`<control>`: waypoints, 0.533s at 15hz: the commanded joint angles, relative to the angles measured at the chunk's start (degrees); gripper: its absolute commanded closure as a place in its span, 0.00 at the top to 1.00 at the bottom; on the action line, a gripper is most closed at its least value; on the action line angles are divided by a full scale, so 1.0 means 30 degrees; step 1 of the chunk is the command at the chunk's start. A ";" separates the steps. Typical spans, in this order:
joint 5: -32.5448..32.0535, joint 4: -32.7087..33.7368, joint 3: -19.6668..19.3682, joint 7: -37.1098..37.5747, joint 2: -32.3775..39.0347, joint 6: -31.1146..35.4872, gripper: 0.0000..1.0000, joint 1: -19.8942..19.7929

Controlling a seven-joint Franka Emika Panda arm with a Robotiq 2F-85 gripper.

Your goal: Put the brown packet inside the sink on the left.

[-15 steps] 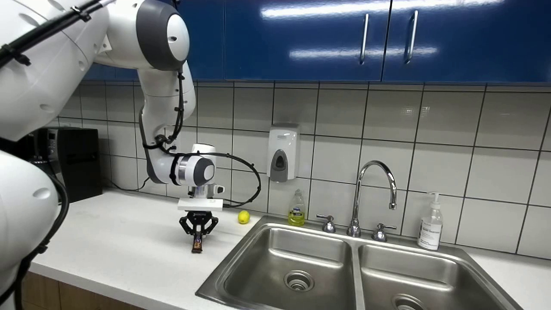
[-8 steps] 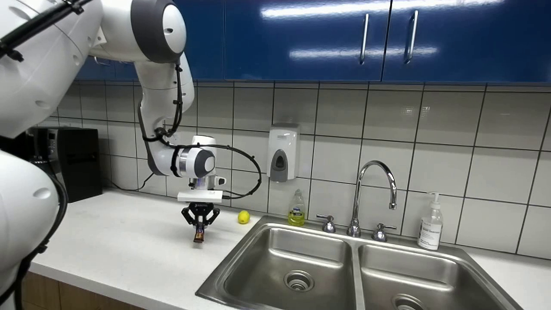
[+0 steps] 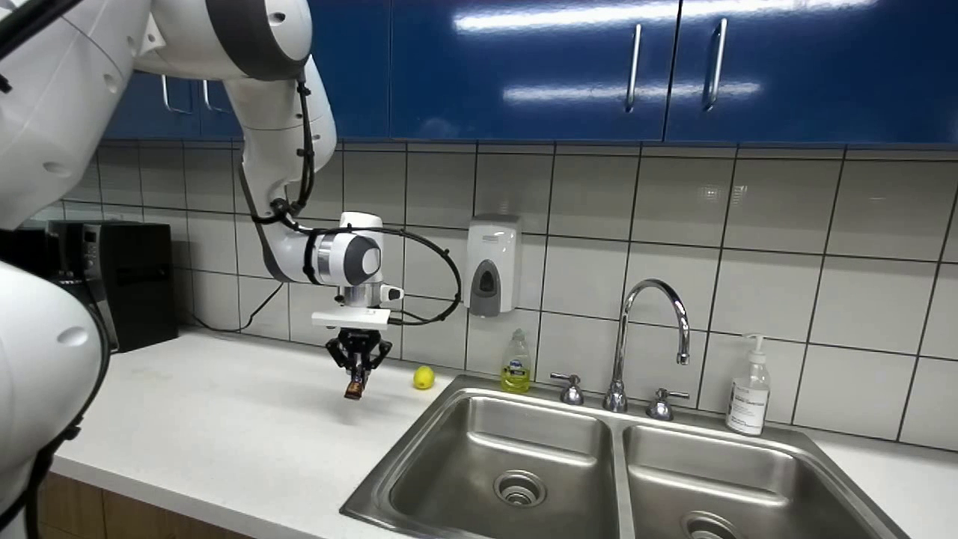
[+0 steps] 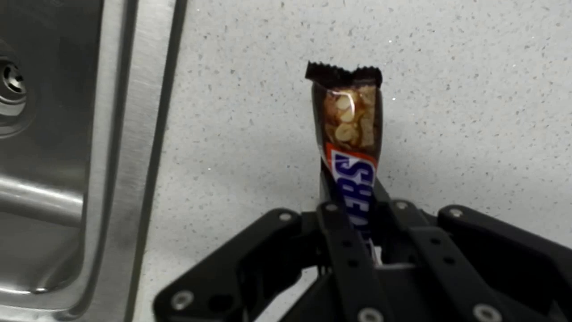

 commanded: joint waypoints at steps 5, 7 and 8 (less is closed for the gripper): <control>0.1057 -0.1020 -0.1264 0.0863 -0.1018 0.0074 0.04 -0.1915; 0.1295 -0.1153 -0.1745 0.0907 -0.1024 0.0248 0.04 -0.2553; 0.1371 -0.1253 -0.2024 0.0949 -0.1054 0.0322 0.04 -0.2873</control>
